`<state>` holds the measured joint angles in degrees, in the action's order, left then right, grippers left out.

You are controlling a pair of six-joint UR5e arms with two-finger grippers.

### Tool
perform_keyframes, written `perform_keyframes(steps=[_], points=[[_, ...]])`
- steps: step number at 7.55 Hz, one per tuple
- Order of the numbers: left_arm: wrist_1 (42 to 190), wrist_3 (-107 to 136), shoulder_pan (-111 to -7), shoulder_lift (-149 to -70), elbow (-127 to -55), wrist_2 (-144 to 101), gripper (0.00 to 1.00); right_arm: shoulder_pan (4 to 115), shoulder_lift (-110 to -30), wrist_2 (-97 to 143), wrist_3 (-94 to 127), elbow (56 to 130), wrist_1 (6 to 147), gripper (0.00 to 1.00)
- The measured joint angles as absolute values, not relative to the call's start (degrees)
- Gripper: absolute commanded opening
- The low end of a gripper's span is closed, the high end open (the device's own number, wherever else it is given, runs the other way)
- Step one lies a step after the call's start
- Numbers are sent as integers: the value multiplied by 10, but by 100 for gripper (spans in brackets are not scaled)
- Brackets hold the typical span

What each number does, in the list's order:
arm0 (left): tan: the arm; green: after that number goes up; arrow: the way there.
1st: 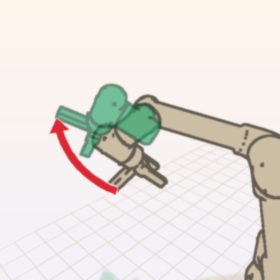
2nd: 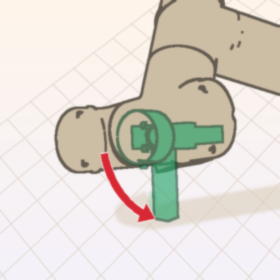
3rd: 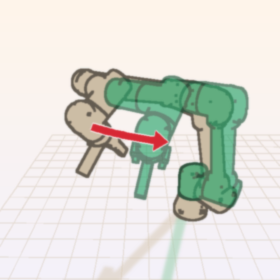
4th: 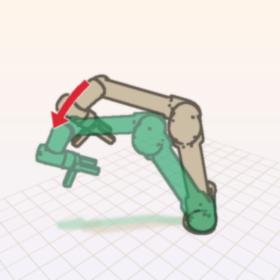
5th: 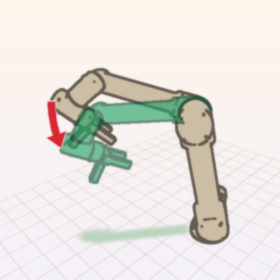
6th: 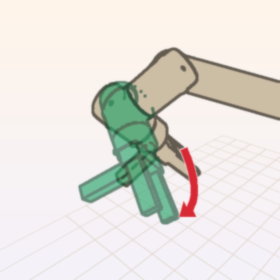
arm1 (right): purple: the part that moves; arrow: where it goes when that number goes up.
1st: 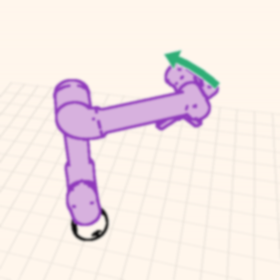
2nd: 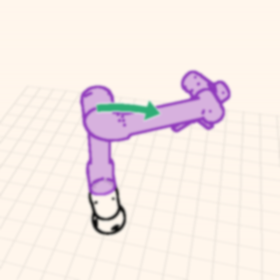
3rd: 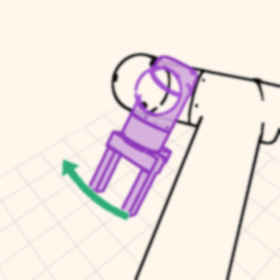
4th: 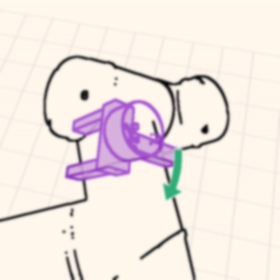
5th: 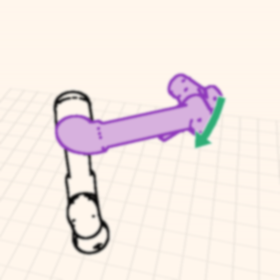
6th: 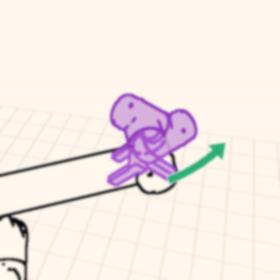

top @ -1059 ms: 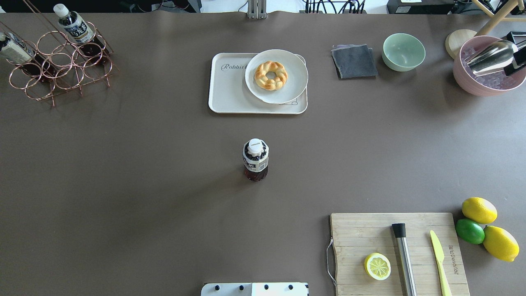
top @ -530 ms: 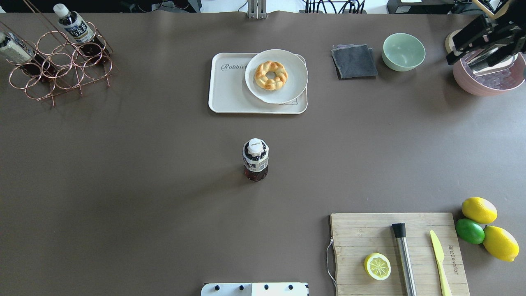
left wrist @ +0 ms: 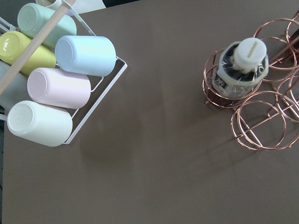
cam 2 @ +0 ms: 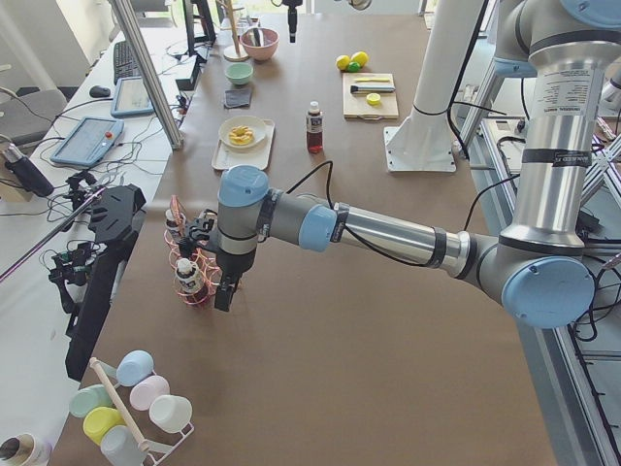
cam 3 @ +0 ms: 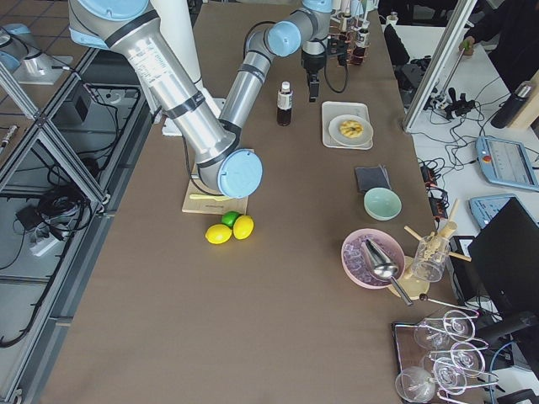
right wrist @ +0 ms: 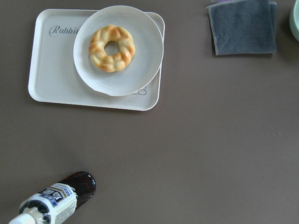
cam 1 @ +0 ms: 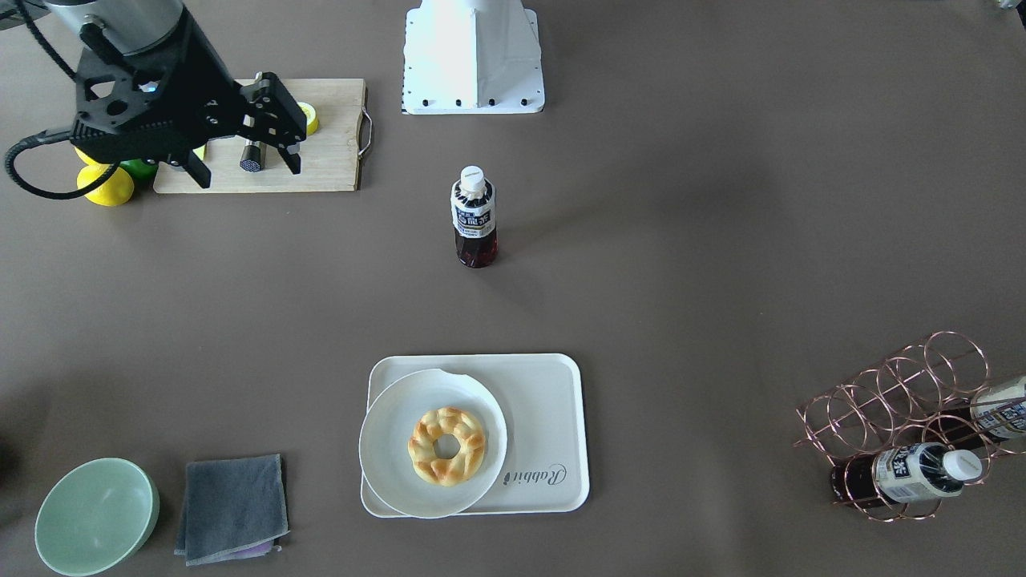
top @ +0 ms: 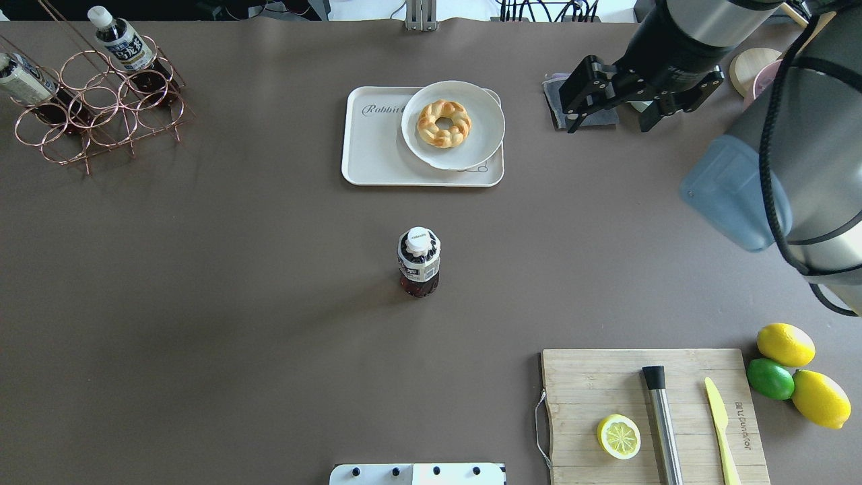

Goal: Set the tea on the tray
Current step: 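Reach the right gripper over the bottle and grasp its cap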

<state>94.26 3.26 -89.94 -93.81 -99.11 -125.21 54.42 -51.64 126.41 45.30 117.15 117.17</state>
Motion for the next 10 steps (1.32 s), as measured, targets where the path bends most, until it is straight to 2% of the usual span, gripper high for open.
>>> perform_keyframes(steps=[6,10], points=[[950,-10,-929,-928,-964,-1295,98,365,-424,1128,609,1131,1170,100],[950,-11,-927,-929,-962,-1296,98,305,-384,1075,664,1060,1128,98]])
